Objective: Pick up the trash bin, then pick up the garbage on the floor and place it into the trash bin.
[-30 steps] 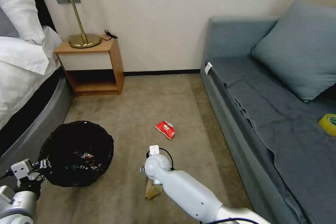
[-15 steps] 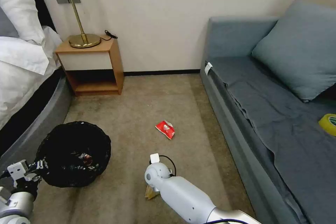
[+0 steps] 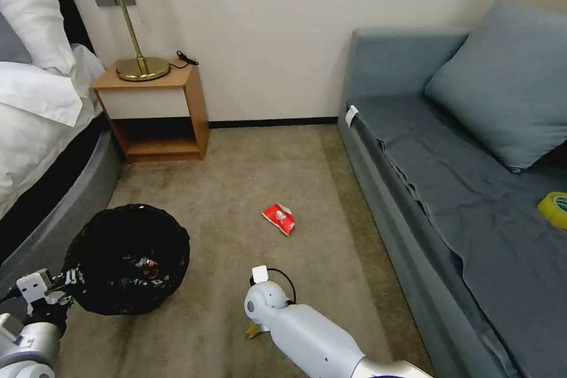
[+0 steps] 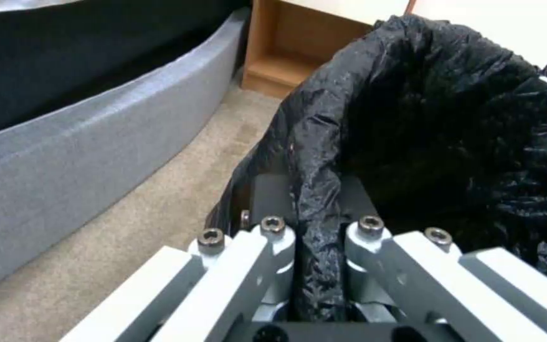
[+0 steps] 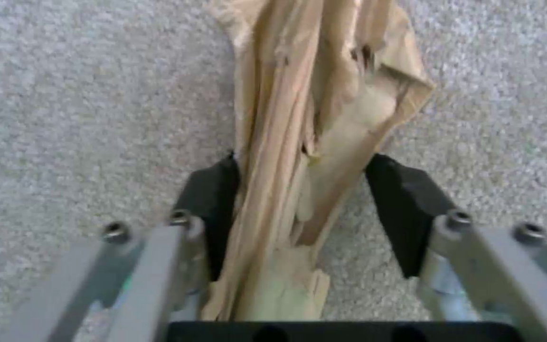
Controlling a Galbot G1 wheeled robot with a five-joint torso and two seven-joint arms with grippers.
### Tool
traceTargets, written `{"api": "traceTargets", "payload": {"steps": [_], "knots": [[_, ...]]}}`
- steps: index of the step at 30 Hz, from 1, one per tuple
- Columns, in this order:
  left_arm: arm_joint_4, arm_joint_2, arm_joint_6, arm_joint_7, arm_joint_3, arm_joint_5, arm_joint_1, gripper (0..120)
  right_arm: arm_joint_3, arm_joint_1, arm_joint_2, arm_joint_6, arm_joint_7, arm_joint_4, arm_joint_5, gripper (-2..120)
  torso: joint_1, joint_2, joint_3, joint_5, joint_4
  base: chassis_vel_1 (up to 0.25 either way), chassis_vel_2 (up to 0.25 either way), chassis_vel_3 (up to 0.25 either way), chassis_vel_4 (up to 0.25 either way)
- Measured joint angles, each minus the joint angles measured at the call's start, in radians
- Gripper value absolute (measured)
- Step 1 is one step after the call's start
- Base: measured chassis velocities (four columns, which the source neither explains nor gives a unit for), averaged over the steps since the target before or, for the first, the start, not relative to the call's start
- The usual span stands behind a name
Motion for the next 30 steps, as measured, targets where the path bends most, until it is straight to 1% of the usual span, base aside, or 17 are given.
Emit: {"api": "traceTargets", "payload": {"steps": [1,2,4,5,6,7,11,13,14,16,18,21,24,25,26,27,30], "knots": [[-0.001,-0.002,0.0,0.0,0.001,0.001,0.0,4,0.0,0.0,0.0,0.002,-0.003,0.0,-0.002,39,0.0,0.0,0.0,-0.0001,0.0001,0.0,0.0,0.0,0.0],[-0.001,-0.002,0.0,0.0,0.001,0.001,0.0,4,0.0,0.0,0.0,0.002,-0.003,0.0,-0.002,39,0.0,0.0,0.0,-0.0001,0.0001,0.0,0.0,0.0,0.0],[-0.003,-0.005,0.0,0.0,0.001,0.001,0.0,4,0.0,-0.002,0.0,0.008,-0.008,0.002,-0.007,29,0.0,0.0,0.0,-0.0001,0.0,0.0,0.0,0.0,0.0],[-0.003,-0.006,0.0,0.0,0.002,0.001,0.0,4,0.0,-0.002,0.0,0.009,-0.008,0.002,-0.008,28,0.0,0.0,0.0,-0.0001,0.0,0.0,0.0,0.0,0.0],[-0.004,-0.007,0.0,-0.001,0.002,0.002,0.001,4,0.001,-0.002,0.0,0.011,-0.009,0.004,-0.01,21,0.0,0.0,0.0,0.0,-0.0001,0.0,0.0,0.0,0.0],[-0.004,-0.007,0.0,-0.001,0.002,0.002,0.001,4,0.001,-0.002,0.0,0.011,-0.009,0.004,-0.01,21,0.0,0.0,0.0,0.0,-0.0001,0.0,0.0,0.0,0.0],[-0.009,-0.011,0.0,-0.001,0.005,0.003,0.002,4,0.009,-0.002,-0.007,0.025,-0.011,0.041,-0.016,3,0.0,0.0,0.0,0.0001,0.0001,0.0,0.0,0.0,0.0],[-0.01,-0.012,0.0,-0.001,0.006,0.003,0.003,4,0.012,-0.002,-0.013,0.026,-0.009,0.054,-0.016,0,0.0,0.0,0.0,0.0,0.0002,0.0,0.0,0.0,0.0],[-0.011,-0.012,0.0,-0.001,0.006,0.003,0.003,4,0.013,-0.002,-0.017,0.027,-0.007,0.062,-0.015,0,0.0,0.0,0.0,0.0,0.0002,0.0,0.0,0.0,0.0],[-0.019,-0.015,0.0,-0.002,0.012,0.003,0.006,4,0.032,0.0,-0.074,0.032,0.027,0.162,-0.008,0,0.0,0.0,0.0,0.0002,0.0001,0.0,0.0,0.0,0.0],[-0.019,-0.015,0.0,-0.002,0.013,0.003,0.007,4,0.037,0.0,-0.093,0.037,0.036,0.195,-0.009,0,0.0,0.0,0.0,0.0001,0.0,0.0,0.0,0.0,0.0],[-0.019,-0.015,0.0,-0.004,0.025,0.0,0.008,4,0.056,-0.004,-0.168,0.085,0.071,0.337,-0.023,0,0.0,0.0,0.0,0.0002,-0.0001,0.0,0.0,0.0,0.0],[-0.019,-0.018,0.0,-0.005,0.036,-0.002,0.009,4,0.071,-0.009,-0.192,0.1,0.087,0.395,-0.023,0,0.0,0.0,0.0,0.0002,0.0,0.0,0.0,0.0,0.0],[-0.019,-0.021,-0.001,-0.006,0.049,-0.002,0.011,4,0.093,-0.016,-0.225,0.119,0.102,0.465,-0.021,0,0.0,0.0,0.0,0.0001,-0.0003,0.0,0.0,0.0,0.0],[-0.019,-0.023,-0.001,-0.007,0.058,-0.002,0.012,4,0.105,-0.017,-0.241,0.131,0.104,0.516,-0.021,0,0.0,0.0,0.0,0.0001,-0.0003,0.0,0.0,0.0,0.0],[-0.019,-0.023,-0.001,-0.007,0.058,-0.002,0.012,4,0.105,-0.017,-0.241,0.131,0.104,0.516,-0.021,0,0.0,0.0,0.0,0.0001,-0.0003,0.0,0.0,0.0,0.0],[-0.026,-0.028,0.0,-0.008,0.079,0.001,0.014,4,0.129,-0.008,-0.28,0.19,0.077,0.644,-0.039,0,0.0,0.0,0.0,0.0002,-0.0001,0.0,0.0,0.0,0.0]]}}
